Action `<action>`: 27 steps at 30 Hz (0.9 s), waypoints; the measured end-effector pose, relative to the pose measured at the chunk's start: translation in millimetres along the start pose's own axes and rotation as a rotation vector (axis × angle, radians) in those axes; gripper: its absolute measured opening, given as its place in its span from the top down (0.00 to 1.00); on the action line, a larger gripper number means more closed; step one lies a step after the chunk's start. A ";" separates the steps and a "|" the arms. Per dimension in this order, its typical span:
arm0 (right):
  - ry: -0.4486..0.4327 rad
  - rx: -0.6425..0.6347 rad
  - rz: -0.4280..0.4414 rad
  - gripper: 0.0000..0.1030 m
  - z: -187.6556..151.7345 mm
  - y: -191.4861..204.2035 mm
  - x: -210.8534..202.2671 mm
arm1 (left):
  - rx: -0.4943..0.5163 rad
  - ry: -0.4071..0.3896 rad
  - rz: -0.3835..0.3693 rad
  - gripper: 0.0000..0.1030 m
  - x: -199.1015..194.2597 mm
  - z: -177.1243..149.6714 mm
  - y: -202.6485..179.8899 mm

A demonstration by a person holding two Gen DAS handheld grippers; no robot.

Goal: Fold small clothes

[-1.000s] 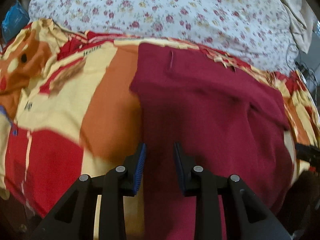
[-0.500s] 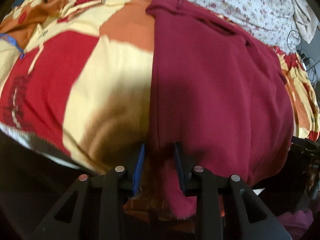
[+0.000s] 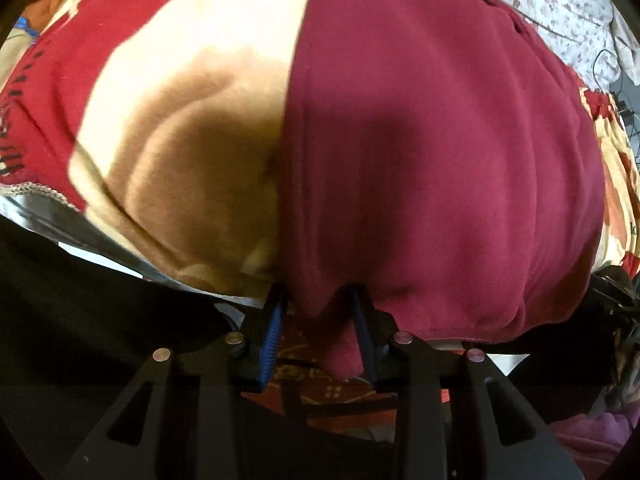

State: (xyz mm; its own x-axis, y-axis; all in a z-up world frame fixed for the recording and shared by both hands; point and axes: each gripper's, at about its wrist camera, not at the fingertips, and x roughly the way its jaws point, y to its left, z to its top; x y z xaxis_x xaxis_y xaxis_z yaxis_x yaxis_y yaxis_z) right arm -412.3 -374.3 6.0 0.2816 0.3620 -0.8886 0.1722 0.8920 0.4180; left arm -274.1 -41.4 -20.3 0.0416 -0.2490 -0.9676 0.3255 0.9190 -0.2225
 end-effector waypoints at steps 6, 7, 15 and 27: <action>-0.028 -0.058 -0.037 0.62 -4.3 7.1 2.7 | 0.016 -0.002 0.004 0.88 1.9 2.8 -13.1; -0.035 -0.072 -0.044 0.77 -4.1 9.9 3.2 | 0.018 -0.012 -0.012 1.00 -0.8 3.6 -15.4; -0.107 -0.125 0.127 0.89 -15.1 32.5 -41.4 | 0.027 -0.159 -0.178 1.00 -77.9 -3.7 -2.0; -0.039 -0.169 0.319 0.91 -51.8 66.5 -51.8 | 0.002 -0.295 -0.203 1.00 -140.6 -9.1 41.4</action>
State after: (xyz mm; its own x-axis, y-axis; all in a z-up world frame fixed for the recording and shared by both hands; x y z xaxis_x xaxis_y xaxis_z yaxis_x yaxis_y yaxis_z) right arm -464.3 -319.7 70.0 0.3324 0.6219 -0.7091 -0.0881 0.7690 0.6331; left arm -275.1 34.5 105.4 0.2471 -0.5041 -0.8275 0.3567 0.8414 -0.4061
